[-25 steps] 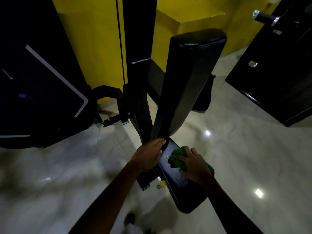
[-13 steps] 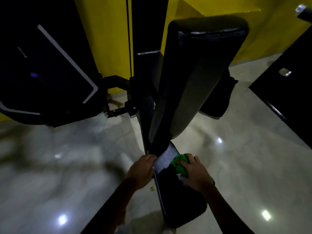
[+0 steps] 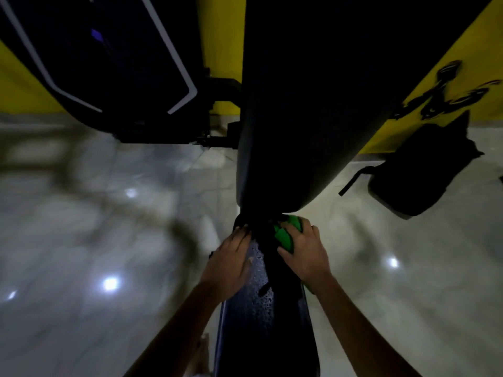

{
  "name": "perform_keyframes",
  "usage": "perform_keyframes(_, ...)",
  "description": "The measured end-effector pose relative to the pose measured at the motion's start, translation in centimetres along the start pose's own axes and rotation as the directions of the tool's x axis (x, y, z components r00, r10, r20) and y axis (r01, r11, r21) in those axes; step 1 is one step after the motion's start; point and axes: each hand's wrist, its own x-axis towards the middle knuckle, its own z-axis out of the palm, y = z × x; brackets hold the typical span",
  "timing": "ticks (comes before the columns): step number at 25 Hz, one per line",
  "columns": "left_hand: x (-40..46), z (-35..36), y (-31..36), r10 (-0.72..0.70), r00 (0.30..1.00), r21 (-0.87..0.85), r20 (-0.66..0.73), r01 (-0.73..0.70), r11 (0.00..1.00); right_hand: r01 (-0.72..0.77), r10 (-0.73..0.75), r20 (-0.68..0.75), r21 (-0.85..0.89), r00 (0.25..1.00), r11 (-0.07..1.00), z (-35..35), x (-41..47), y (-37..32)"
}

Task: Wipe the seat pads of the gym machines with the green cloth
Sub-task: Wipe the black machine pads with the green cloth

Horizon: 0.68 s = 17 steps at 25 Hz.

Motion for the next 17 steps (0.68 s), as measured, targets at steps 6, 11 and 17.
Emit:
perform_keyframes(6, 0.4, 4.7, -3.6, -0.014, 0.996, 0.030, -0.083, 0.017, 0.999, 0.022, -0.032, -0.048, -0.194, 0.998, 0.981, 3.6, 3.9, -0.9)
perform_keyframes(11, 0.1, 5.0, -3.4, 0.021, 0.992, -0.008, -0.126, -0.022, 1.000, 0.039, -0.049, -0.045, -0.192, 0.998, 0.981, 4.6, -0.1, -0.1)
perform_keyframes(17, 0.2, 6.0, -3.7, -0.008, 0.991, -0.010, -0.130, 0.007, 1.000, 0.002, -0.026, -0.097, -0.240, 0.995, 0.971, 4.7, 4.0, -1.3)
